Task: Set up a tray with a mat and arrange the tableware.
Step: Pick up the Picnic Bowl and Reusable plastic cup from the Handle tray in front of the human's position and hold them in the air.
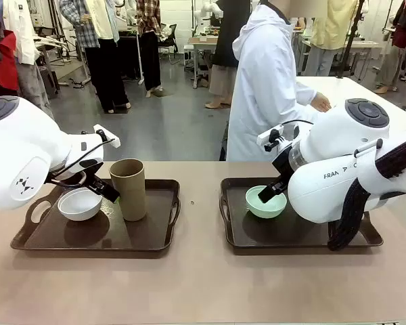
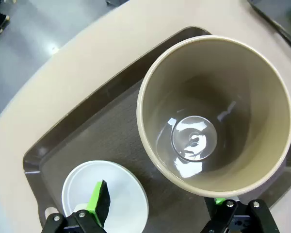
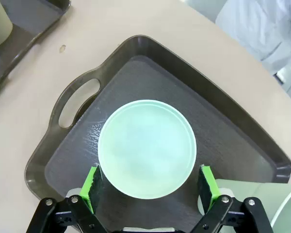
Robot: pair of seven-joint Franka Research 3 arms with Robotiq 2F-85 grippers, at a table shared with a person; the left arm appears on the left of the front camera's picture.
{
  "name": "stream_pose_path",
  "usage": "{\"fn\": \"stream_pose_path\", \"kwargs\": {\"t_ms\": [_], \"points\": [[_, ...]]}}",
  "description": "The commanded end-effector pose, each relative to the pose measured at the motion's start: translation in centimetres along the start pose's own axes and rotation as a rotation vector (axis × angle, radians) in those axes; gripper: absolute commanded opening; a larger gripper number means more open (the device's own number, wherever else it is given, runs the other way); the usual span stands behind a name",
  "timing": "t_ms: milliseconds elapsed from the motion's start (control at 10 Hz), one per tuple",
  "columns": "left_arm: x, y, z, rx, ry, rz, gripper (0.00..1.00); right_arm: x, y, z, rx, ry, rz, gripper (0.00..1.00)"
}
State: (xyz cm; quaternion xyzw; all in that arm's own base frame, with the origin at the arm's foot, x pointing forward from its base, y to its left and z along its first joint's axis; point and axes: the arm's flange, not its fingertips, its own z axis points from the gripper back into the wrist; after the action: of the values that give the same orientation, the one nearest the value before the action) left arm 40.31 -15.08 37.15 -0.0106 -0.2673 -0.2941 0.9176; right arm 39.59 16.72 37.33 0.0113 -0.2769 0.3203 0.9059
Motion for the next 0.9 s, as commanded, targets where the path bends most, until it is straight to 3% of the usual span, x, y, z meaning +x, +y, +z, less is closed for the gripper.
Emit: {"fn": "stream_pose_path", "kwargs": {"t_ms": [0,800], "points": [[0.0,0.0,0.01,0.0,-0.001,0.0,1.0,0.0,0.0,0.0,0.0,0.0,0.0,1.0],[0.0,0.0,0.01,0.0,-0.001,0.0,1.0,0.0,0.0,0.0,0.0,0.0,0.0,1.0]]}}
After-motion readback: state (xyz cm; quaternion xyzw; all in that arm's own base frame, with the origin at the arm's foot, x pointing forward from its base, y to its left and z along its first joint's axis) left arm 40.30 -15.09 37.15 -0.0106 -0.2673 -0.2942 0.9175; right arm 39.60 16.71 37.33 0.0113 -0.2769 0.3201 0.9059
